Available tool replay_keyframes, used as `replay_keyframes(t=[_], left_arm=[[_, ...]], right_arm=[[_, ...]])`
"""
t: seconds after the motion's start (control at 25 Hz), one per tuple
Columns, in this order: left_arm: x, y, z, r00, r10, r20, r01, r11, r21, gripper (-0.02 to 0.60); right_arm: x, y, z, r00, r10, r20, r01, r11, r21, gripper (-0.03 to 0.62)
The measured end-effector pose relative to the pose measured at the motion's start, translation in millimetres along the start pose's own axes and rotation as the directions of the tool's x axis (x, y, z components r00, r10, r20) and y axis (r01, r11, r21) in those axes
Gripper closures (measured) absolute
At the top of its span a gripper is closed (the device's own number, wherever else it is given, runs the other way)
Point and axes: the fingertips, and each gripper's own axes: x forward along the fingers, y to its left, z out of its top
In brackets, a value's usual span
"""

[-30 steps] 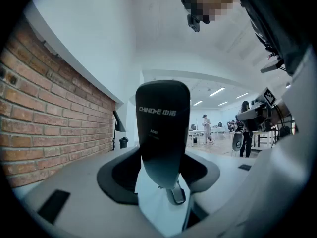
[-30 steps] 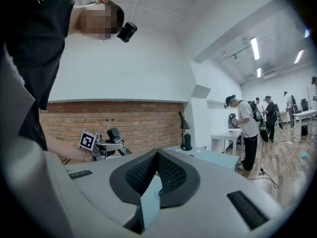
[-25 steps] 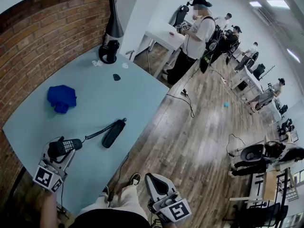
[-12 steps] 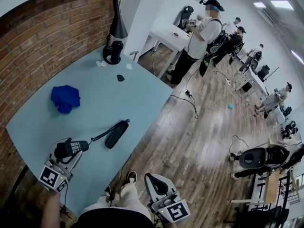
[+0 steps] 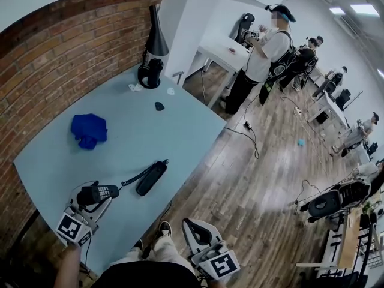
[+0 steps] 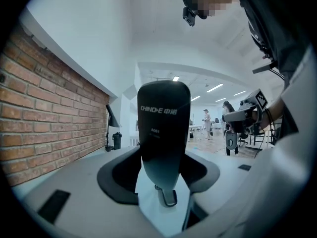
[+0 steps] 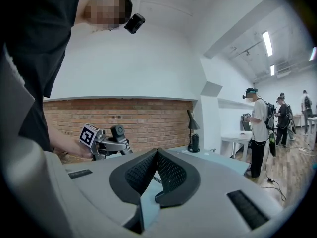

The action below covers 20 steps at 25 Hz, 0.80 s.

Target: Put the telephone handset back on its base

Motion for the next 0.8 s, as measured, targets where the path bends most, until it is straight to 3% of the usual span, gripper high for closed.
replay_keyframes(t=[0.8], left_arm=[[49, -3, -29, 0.991, 0.012, -0.13, -0.016, 1.0, -0.027, 0.328]], right_arm=[[25, -59, -12, 0.999, 0.035, 0.012, -0.036, 0.998, 0.052, 0.572]])
